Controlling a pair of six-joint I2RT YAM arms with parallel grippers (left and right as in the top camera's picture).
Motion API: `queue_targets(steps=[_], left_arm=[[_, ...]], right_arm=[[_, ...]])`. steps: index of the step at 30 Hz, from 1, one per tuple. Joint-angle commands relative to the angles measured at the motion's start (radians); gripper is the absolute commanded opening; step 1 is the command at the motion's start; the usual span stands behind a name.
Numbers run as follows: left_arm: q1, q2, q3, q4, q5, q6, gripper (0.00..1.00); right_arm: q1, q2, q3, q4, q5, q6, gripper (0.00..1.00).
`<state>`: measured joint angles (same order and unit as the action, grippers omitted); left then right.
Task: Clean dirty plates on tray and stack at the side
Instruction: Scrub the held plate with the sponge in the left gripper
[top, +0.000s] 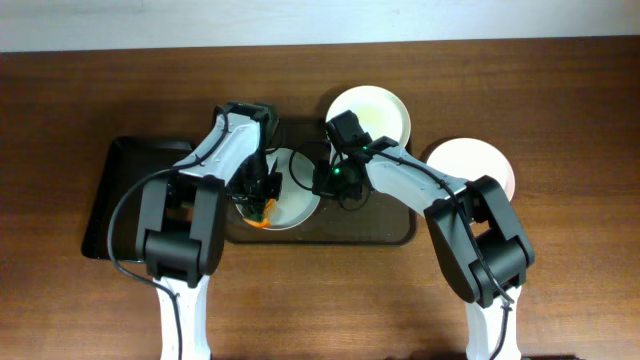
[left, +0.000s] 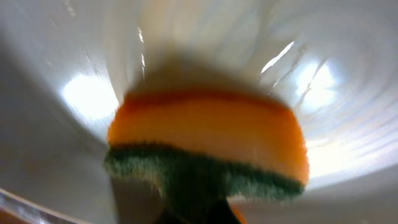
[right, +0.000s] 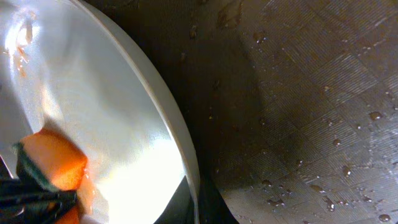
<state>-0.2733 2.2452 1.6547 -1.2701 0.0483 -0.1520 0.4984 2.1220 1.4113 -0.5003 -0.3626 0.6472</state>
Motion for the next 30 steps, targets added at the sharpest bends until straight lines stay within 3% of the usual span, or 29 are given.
queue_targets(steps=[1,3,6,10,12,14,18,21,23,27,30], left_arm=[[-0.006,0.115,-0.083,0.262,-0.105,-0.023,0.00],[-0.006,0.115,-0.083,0.413,-0.175,-0.021,0.00],[-0.005,0.115,-0.083,0.458,-0.444,-0.019,0.00],[-0.006,0.115,-0.083,0.267,-0.447,-0.090,0.00],[-0.006,0.115,-0.083,0.169,-0.294,-0.016,0.00],[-0.006,0.115,-0.083,0.138,0.029,0.258,0.00],[-0.006,0.115,-0.083,0.098,0.232,0.433,0.00],[-0.006,0.115,-0.083,0.168,0.267,0.459,0.00],[-0.006,0.115,-0.084,0.193,0.248,0.377,0.00],[-0.006,0.115,-0.199,0.234,-0.138,-0.037,0.00],[-0.006,0.115,-0.278,0.227,-0.275,-0.290,0.00]], right_arm=[[0.005,0.035,-0.005,-0.008,0.042,0.000,0.04],[0.005,0.035,-0.005,-0.013,0.042,0.000,0.04],[0.005,0.035,-0.005,-0.013,0.042,0.000,0.04],[0.005,0.035,-0.005,-0.012,0.042,-0.003,0.04],[0.005,0.035,-0.005,-0.012,0.043,-0.003,0.04],[0.005,0.035,-0.005,-0.012,0.042,-0.003,0.04],[0.005,0.035,-0.005,-0.012,0.042,-0.003,0.04],[0.005,0.035,-0.005,-0.012,0.042,-0.003,0.04],[0.005,0.035,-0.005,-0.012,0.043,-0.004,0.04],[0.005,0.035,-0.005,-0.012,0.050,-0.004,0.04],[0.005,0.035,-0.005,-0.013,0.054,-0.003,0.04]])
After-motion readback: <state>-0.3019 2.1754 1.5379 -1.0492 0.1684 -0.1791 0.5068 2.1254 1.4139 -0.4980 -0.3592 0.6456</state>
